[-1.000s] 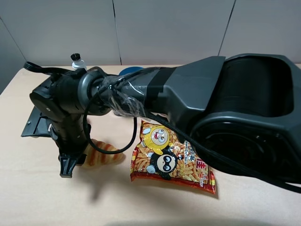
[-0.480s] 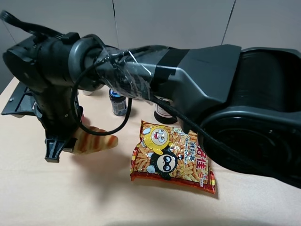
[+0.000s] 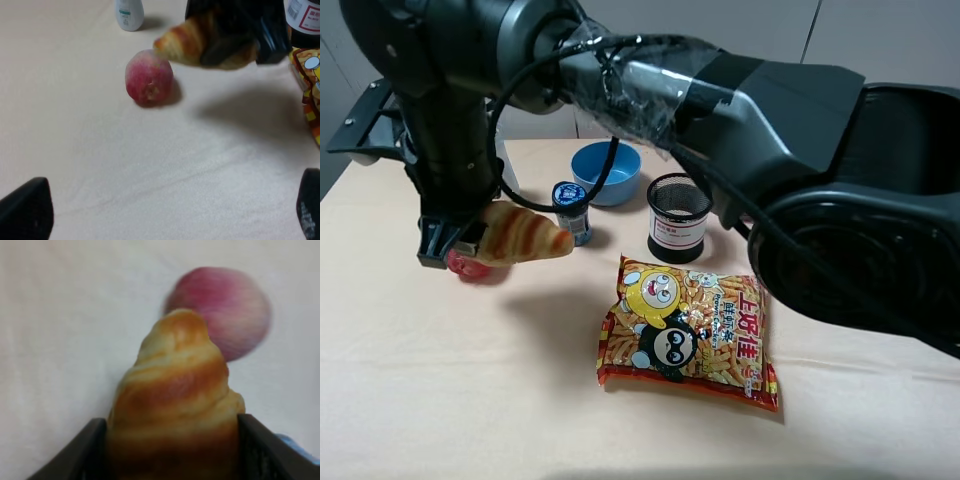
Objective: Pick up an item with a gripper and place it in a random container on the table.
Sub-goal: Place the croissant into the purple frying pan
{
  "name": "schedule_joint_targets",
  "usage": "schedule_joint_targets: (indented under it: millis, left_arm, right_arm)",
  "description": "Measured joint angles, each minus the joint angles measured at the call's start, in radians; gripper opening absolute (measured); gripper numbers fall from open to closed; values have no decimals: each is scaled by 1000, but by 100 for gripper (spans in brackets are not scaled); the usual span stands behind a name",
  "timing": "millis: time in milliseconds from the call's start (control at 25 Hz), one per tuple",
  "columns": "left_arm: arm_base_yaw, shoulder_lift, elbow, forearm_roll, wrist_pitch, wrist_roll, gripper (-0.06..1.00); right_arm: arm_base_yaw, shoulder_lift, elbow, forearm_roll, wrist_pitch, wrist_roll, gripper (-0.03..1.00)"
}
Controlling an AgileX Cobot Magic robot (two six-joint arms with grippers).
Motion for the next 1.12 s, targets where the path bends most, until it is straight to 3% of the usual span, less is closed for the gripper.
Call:
schedule_joint_targets:
  millis: [1120]
  left_arm:
    - [0,0,0,0,0,0,99]
  right_arm:
    - [-514,-86,-6,-2,3,-15,40]
